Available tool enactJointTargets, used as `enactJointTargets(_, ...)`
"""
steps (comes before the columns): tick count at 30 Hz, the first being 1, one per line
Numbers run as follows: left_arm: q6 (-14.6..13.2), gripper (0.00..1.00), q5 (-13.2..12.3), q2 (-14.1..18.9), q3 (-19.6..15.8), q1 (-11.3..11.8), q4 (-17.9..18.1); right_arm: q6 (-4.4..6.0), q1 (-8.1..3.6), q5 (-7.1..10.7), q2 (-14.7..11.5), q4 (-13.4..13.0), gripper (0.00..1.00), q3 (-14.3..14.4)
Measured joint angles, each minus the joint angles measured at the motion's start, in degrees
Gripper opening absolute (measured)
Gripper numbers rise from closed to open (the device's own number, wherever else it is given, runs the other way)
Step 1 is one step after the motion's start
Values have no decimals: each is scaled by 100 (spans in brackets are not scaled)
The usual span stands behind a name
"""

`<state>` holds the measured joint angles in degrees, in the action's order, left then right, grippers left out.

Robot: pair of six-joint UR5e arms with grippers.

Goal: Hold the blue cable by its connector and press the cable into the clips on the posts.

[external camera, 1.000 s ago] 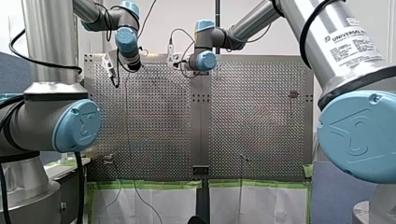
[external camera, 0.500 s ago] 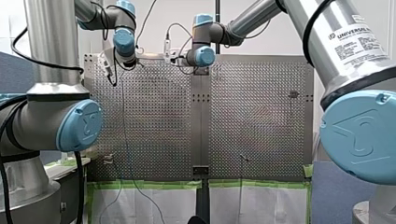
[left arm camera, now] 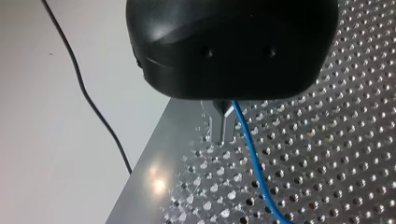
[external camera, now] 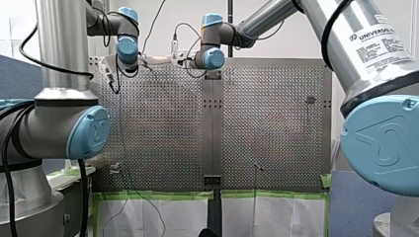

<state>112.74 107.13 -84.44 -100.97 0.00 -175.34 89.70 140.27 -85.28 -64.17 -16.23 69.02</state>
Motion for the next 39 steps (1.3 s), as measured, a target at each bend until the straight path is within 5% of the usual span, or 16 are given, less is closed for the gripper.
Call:
enactJointTargets(5, 9, 0, -220, -10, 5, 225, 112, 20, 1, 39, 15, -9, 0, -102)
enactJointTargets(21, -217, 0, -1046, -218, 180, 1021, 151, 321, -15, 137, 143, -68, 0, -189)
enactJointTargets(39, -436, 0, -1900, -312, 373, 1057, 148, 437, -98, 131, 163, -82, 0, -217)
